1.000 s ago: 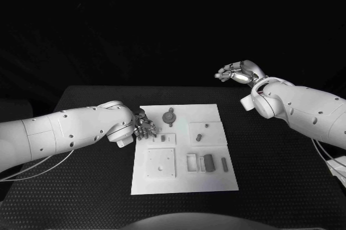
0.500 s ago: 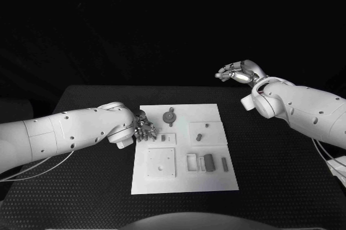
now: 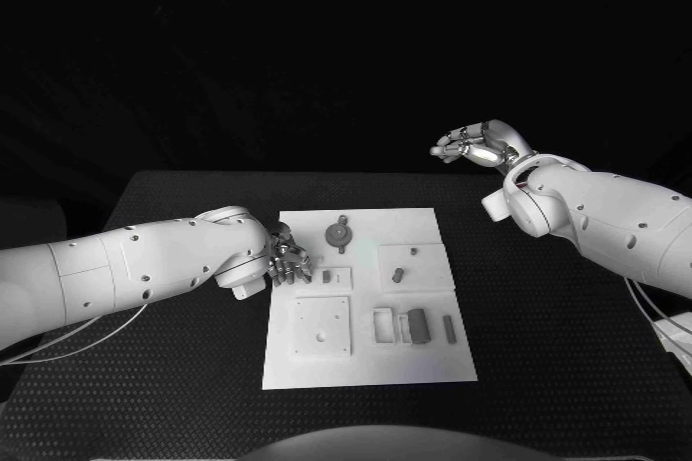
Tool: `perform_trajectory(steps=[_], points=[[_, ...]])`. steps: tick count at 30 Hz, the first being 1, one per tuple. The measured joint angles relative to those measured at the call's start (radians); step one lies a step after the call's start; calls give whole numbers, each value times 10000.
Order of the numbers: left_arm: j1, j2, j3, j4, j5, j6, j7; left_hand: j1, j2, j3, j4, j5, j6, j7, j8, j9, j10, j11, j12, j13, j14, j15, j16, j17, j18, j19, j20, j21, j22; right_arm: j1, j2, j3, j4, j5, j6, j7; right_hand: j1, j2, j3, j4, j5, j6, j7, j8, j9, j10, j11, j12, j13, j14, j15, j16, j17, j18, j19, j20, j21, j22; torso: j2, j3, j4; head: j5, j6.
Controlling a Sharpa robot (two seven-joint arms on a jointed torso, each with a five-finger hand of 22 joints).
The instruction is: Assemble the parts on the task board
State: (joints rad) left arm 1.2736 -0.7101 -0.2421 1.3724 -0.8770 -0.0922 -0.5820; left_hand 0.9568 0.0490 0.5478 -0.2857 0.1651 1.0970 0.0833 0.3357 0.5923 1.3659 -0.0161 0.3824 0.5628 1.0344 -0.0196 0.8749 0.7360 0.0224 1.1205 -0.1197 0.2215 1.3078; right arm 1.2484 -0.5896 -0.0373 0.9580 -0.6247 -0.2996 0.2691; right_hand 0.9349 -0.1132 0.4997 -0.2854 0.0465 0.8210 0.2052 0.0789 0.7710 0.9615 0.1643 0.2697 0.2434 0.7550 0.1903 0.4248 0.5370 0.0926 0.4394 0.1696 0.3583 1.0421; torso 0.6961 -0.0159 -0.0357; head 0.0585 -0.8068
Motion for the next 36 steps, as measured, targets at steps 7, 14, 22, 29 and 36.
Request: perform_trajectory(steps=[7,14,22,29,36], points=[[-20,8,0,-89,-4,32,-31,14,13,-14,-11,5,5,-6,7,0,-23,-24,0,1,0,0,0,-1,-1,0,0,0,-1,0,-5,0,11,1,0,-1,0,0,0,0,0,0,0,0,0,0,0,0,0,1,-1,0,-1,0,0,0,0,9,0,1,-2,2,-9],[-21,34,0,-129,-4,75,-39,14,13,-17,-9,5,6,-7,23,0,-23,-25,0,9,0,0,0,8,-1,0,0,0,-2,0,-7,0,20,1,0,-2,0,0,0,0,0,0,0,0,0,0,0,0,-8,2,-2,0,9,-1,0,0,0,8,0,0,-2,-7,-7],[-28,79,6,-188,-3,148,-43,14,13,-40,-12,4,14,-16,22,0,-21,-25,0,8,0,0,0,7,-1,0,0,0,-3,0,-7,0,21,2,1,-2,0,0,0,0,0,0,0,0,0,0,0,0,-7,4,-3,0,8,-1,0,0,0,12,1,0,-2,-8,-23],[-35,109,12,-225,-3,164,-51,14,13,-41,-12,3,31,-33,20,6,11,-54,0,18,0,0,0,17,-1,0,0,0,-3,0,-6,0,33,4,1,-2,0,0,0,0,0,0,0,0,0,0,0,0,-16,5,-4,0,8,0,0,0,0,16,1,0,-2,-16,-36],[-35,157,15,-226,-119,204,-62,12,12,-67,-13,1,32,-34,2,527,14,-54,69,60,41,-41,0,49,-2,0,1,0,-4,0,-6,0,53,4,3,-3,0,0,0,0,0,0,0,0,0,0,0,0,-15,6,-6,0,16,0,0,0,0,16,1,1,-2,-22,-56]])
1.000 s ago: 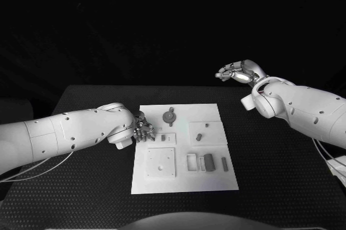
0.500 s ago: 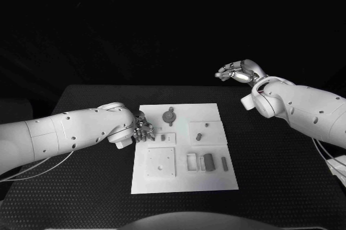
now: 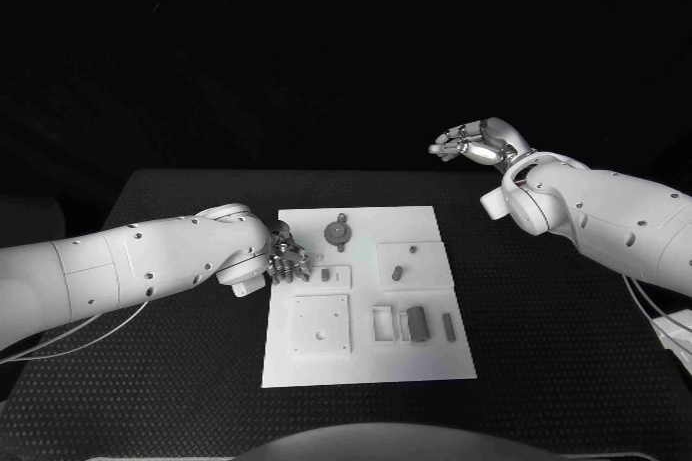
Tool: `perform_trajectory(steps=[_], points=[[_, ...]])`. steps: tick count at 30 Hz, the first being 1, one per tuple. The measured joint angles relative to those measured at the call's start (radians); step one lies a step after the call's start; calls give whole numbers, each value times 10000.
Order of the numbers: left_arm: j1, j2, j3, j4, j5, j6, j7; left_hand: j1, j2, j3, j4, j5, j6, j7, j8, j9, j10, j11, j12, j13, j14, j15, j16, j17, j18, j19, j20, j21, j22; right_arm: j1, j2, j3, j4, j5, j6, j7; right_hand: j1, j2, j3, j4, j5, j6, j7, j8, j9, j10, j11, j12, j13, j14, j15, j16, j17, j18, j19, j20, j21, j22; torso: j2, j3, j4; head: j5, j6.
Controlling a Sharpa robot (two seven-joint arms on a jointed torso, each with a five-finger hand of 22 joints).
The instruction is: Assemble the parts on the task board
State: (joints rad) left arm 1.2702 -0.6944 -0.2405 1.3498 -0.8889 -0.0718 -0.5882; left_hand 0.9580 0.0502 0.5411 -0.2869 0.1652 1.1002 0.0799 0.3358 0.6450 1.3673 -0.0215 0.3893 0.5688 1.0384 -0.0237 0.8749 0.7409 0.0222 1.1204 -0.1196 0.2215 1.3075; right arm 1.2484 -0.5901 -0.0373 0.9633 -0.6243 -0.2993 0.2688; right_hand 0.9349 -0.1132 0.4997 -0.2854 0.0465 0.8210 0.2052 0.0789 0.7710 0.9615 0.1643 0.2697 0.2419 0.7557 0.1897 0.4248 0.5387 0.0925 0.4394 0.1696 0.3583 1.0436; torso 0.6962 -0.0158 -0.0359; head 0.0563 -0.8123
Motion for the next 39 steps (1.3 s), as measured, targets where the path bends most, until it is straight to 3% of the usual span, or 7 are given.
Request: perform_trajectory(steps=[6,16,30,34,39], points=[[-7,41,-5,22,-259,29,0,-125,-124,10,62,3,108,2,10,209,85,-47,89,107,127,-51,95,101,74,145,-72,46,0,0,1,0,0,0,3,-1,0,0,0,0,0,0,0,0,0,0,0,0,-4,1,0,0,0,0,0,0,0,-1,0,1,-6,-1,-2],[-32,84,-12,72,-740,32,0,-198,-303,-5,76,699,268,17,157,294,215,-107,468,436,352,-136,386,346,153,361,-143,273,-1,0,2,0,2,1,14,-2,0,0,0,0,0,0,0,0,0,0,0,0,-8,1,-1,0,-1,0,0,0,0,9,0,2,-5,-14,-13],[-43,171,-12,-1,-1016,91,-5,-278,-383,-22,90,700,364,-75,160,500,317,-189,551,492,371,-155,428,359,151,399,-180,349,6,0,-2,0,14,2,28,-5,0,0,0,0,0,0,0,0,-8,0,0,0,-16,2,-1,0,7,1,0,0,-29,8,0,-1,-1,-25,-13],[-47,215,-7,-59,-1041,175,-3,-278,-383,-24,90,536,381,-93,160,520,324,-201,551,492,371,-155,427,359,150,399,-179,349,6,0,-2,0,16,3,32,-6,0,0,0,0,0,0,0,0,-8,0,0,0,-15,2,-1,0,7,1,-36,-36,-40,7,0,-3,0,-25,-21],[-77,248,-2,-93,-1058,261,6,-278,-383,12,224,-14,397,-109,44,578,220,-102,551,491,261,-118,427,322,156,245,-145,349,5,0,-10,0,15,3,34,-7,0,0,0,0,0,0,0,0,-8,0,0,0,-15,2,-2,0,6,0,-36,-36,-40,17,0,-4,0,-43,-42]])
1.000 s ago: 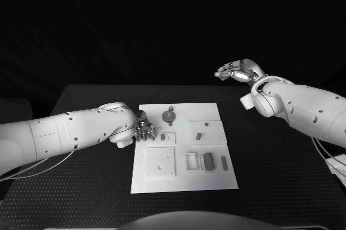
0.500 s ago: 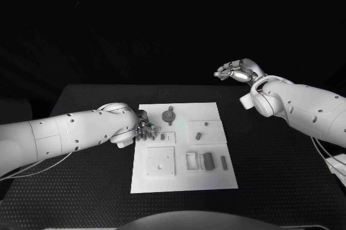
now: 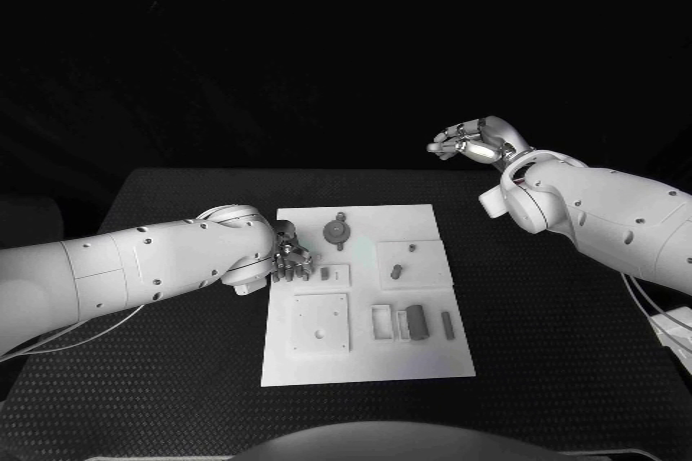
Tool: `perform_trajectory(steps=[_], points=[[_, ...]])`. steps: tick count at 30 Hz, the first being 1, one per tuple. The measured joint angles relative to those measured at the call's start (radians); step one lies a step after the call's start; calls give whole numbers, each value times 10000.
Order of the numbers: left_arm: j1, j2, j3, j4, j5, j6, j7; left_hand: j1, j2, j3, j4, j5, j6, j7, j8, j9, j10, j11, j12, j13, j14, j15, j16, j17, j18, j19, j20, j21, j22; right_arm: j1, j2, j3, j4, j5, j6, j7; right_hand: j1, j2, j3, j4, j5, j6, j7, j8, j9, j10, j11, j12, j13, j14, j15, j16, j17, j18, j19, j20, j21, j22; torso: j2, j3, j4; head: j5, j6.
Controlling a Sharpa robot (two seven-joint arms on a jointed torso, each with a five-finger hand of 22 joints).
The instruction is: Assemble the parts on the task board
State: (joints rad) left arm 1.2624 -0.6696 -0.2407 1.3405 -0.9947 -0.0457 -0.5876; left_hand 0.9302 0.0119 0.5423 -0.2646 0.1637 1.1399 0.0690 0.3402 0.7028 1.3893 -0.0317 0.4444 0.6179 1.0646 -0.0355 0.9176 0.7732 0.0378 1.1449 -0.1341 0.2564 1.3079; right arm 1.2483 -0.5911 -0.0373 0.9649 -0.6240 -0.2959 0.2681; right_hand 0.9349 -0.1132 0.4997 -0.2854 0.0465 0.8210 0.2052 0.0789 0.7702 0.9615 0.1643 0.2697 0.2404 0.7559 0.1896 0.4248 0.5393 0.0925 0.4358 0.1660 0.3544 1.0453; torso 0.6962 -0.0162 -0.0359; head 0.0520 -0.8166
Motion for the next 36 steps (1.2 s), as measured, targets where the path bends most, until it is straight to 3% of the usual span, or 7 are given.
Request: perform_trajectory(steps=[4,11,15,28,34,36], points=[[-15,9,0,-6,-3,48,7,-98,-98,-53,178,-301,213,-175,-29,0,-140,-62,0,-4,-15,14,-12,-13,7,-54,16,0,-1,0,-2,0,0,0,2,-1,0,0,0,0,0,0,0,0,1,0,0,0,-9,0,0,0,-1,1,0,0,0,0,0,1,5,-6,-9],[-20,12,-1,-4,-3,89,12,-196,-280,-81,292,-451,187,-206,-73,5,-196,-113,-9,-11,-43,28,-41,-15,6,-71,-1,0,-2,0,-2,0,0,1,3,-2,0,0,0,0,0,0,0,0,1,0,0,0,-9,0,0,0,3,1,0,0,0,-1,0,0,4,-12,-15],[-25,10,-3,-17,-2,89,11,-343,-566,-119,561,-955,184,-202,-151,17,-295,-144,-38,-27,-92,19,-41,-24,6,-106,34,0,-2,-1,-6,0,4,1,3,-3,0,0,0,0,0,0,0,0,1,0,0,0,-19,-35,33,0,8,2,0,0,0,-1,0,0,4,-17,-4],[-38,-76,-4,-80,6,85,7,-724,-991,-216,982,-1029,50,-125,-218,50,-389,-93,-38,-37,-182,36,-41,-36,2,-142,-1,-42,-3,-1,-12,0,-4,2,2,-9,0,0,-44,-12,0,-28,28,0,-8,0,0,-2,-28,-35,33,-38,7,1,0,0,0,7,-1,1,0,-35,13],[-41,-152,-4,-102,-4,58,7,-1160,-1530,-396,1374,-1127,-72,-75,-280,82,-472,-10,-82,-37,-271,52,-41,-35,2,-206,51,-87,-4,-5,-16,0,-7,2,3,-15,0,0,-56,0,0,-28,28,0,-8,0,0,-39,-48,-128,55,-38,6,1,-36,37,-40,20,-1,1,0,-40,20],[-42,-164,-4,-103,-5,38,7,-1252,-1598,-586,1388,-1127,-270,-39,-377,96,-514,32,-85,-36,-340,51,-41,-35,1,-285,37,-146,-4,-8,-16,0,-9,2,3,-16,0,0,-56,-1,0,-28,28,0,-7,0,0,-39,-49,-130,57,-74,6,1,-36,36,-40,20,-1,1,0,-42,23]])
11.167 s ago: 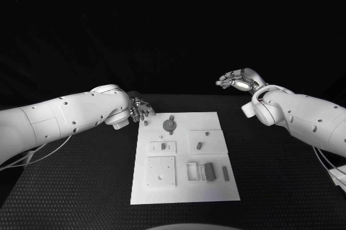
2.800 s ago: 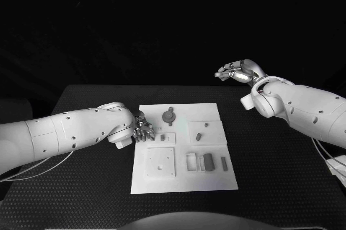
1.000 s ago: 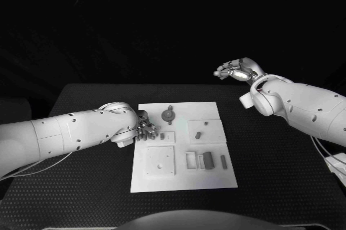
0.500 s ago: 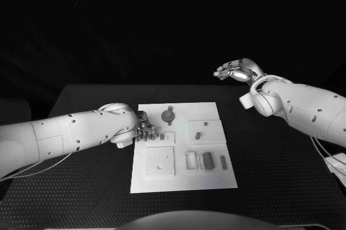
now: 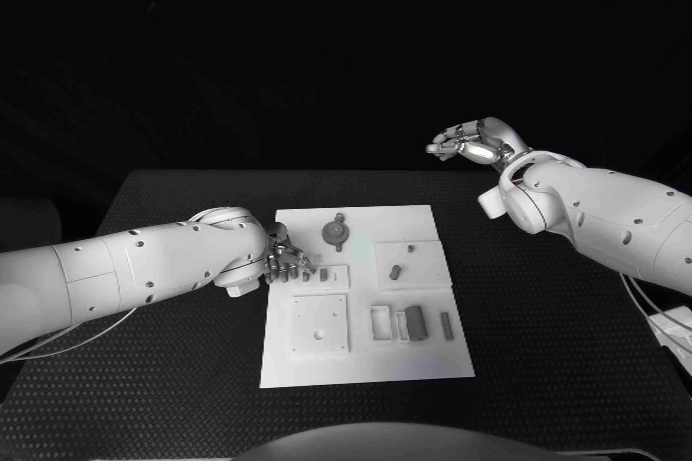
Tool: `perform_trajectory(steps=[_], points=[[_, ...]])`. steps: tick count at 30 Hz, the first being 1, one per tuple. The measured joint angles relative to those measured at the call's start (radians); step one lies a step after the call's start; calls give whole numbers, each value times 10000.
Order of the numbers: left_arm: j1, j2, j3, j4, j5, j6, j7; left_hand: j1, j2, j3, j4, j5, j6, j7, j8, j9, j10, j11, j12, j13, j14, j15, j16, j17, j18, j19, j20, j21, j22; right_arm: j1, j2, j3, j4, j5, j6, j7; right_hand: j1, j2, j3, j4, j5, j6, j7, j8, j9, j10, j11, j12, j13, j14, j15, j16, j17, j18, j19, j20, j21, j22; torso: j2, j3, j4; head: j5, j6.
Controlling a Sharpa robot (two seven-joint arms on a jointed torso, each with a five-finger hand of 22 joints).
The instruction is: Assemble the parts on the task board
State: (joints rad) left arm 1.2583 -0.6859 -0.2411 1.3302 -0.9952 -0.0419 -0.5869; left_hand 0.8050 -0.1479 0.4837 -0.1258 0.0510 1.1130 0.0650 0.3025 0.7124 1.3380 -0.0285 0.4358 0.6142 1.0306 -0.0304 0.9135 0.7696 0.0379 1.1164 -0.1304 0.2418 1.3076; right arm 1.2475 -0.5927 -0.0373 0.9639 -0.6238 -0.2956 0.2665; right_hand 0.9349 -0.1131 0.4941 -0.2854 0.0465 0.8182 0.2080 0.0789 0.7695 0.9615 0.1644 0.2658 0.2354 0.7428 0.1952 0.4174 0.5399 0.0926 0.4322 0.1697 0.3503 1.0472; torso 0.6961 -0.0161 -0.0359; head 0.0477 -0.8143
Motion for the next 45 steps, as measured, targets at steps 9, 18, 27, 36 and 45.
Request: perform_trajectory(steps=[9,18,27,36,45], points=[[15,-79,22,49,143,-321,154,-224,-113,-377,-31,0,-532,175,-290,-43,-65,65,0,27,-46,-22,0,1,-3,0,0,-47,-1,-19,-5,-2,-3,0,0,-3,0,0,0,0,0,1,-1,0,1,0,0,0,1,0,0,-1,-1,-1,0,0,0,-1,-1,0,-1,-21,22],[29,-360,13,58,1010,-1410,1083,628,213,-344,-729,0,-1103,431,-470,24,-803,339,-302,-72,-663,271,-393,-164,2,-535,248,-474,-1,-23,-28,-1,-16,1,0,-3,0,0,0,0,0,2,-2,0,-8,0,0,0,-8,0,0,-2,-1,0,0,0,0,7,-4,5,5,-33,61],[74,-116,19,-316,1587,-3190,3561,3209,483,1205,-1600,78,-1263,591,-519,-121,-1648,896,-1332,-936,-1150,681,-1046,-884,4,-931,675,-1000,-88,-26,-38,-1,-129,1,1,-3,0,0,0,0,0,4,-4,0,-7,0,0,0,-14,1,0,-1,8,-1,1,0,0,18,-2,5,1,-75,132],[73,574,13,-737,-398,-3952,5025,3755,281,1240,-1613,77,-1344,614,-735,-465,-1930,1177,-2458,-1755,-1030,713,-1051,-1094,4,-816,715,-1143,-41,-29,-17,0,-143,2,1,1,0,0,1,0,0,7,-7,0,-7,0,0,0,-16,1,0,-1,8,0,1,0,0,17,2,0,-2,-105,171],[51,1070,15,-1176,-2467,-4102,5404,3819,218,1208,-1582,77,-1519,581,-942,-778,-1931,1320,-3028,-2201,-819,610,-1004,-1124,-78,-563,644,-1172,6,-55,27,0,-143,3,7,3,0,0,1,0,0,-16,16,0,-6,0,0,0,-15,1,-1,-1,7,-1,1,-1,0,27,7,-1,-12,-110,212]])
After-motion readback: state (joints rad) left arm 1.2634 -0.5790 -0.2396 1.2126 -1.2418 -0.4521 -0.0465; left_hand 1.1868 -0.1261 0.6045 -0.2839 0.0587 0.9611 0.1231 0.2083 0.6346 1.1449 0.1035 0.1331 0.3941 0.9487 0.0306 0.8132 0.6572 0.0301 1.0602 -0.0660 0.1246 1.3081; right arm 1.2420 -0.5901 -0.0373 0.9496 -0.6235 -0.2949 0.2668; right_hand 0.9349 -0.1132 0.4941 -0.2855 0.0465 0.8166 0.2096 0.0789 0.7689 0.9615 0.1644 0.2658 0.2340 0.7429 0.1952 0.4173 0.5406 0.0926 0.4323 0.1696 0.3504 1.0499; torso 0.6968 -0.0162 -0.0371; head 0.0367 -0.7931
